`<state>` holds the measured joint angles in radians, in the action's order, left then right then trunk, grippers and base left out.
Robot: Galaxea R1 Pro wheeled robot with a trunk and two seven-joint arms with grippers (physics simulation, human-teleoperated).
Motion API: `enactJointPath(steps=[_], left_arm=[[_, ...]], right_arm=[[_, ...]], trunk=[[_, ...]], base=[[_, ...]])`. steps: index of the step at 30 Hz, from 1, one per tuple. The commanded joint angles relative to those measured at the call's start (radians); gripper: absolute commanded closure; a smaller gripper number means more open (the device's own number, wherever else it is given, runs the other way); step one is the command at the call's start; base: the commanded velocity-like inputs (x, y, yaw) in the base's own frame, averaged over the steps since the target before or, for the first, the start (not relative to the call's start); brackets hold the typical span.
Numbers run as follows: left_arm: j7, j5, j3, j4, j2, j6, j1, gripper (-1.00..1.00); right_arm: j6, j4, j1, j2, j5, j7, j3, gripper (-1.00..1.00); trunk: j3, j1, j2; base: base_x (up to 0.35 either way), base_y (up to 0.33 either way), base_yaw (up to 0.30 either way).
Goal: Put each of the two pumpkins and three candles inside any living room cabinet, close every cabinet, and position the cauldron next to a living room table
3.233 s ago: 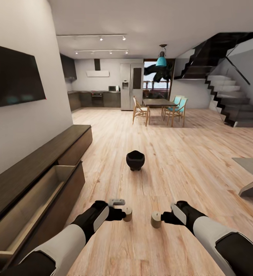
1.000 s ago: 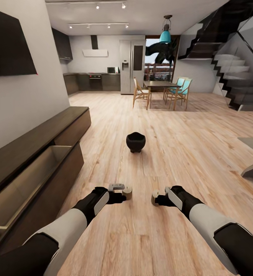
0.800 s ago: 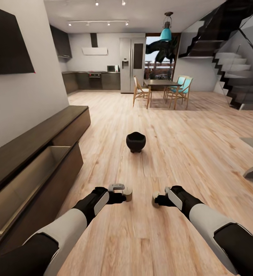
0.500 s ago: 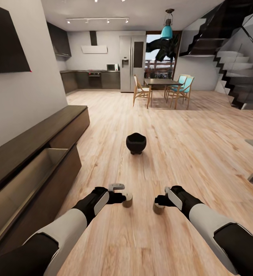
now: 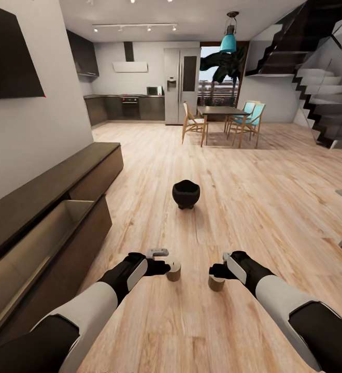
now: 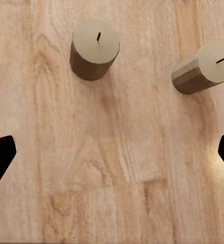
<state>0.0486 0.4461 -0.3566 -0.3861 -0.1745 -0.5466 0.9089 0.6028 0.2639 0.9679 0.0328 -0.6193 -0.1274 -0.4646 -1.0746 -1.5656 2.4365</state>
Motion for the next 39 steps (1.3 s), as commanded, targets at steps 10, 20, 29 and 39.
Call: enactJointPath(steps=[10,20,29,39], left_arm=[[0.005,0.006,-0.004,0.000,0.000,-0.004,0.001,-1.00],[0.004,0.006,-0.004,-0.001,0.000,-0.003,0.001,-1.00],[0.002,0.006,-0.004,-0.015,0.000,-0.006,0.001,-1.00],[-0.006,0.007,-0.004,-0.020,0.000,-0.007,0.000,-1.00]], right_arm=[[0.005,0.003,0.000,0.001,-0.010,-0.008,-0.008,-1.00],[0.005,0.002,0.000,0.001,-0.011,-0.009,-0.006,-1.00],[0.005,0.002,0.000,0.002,-0.013,-0.009,-0.004,-1.00],[0.005,0.002,0.000,0.002,-0.015,-0.012,0.001,-1.00]], trunk=[[-0.001,0.000,0.000],[-0.001,0.000,0.000],[-0.002,0.000,0.000],[-0.047,-0.035,0.064]], base=[[0.152,-0.132,0.229],[0.161,-0.153,0.022],[0.002,-0.002,-0.001],[0.000,0.000,-0.075]])
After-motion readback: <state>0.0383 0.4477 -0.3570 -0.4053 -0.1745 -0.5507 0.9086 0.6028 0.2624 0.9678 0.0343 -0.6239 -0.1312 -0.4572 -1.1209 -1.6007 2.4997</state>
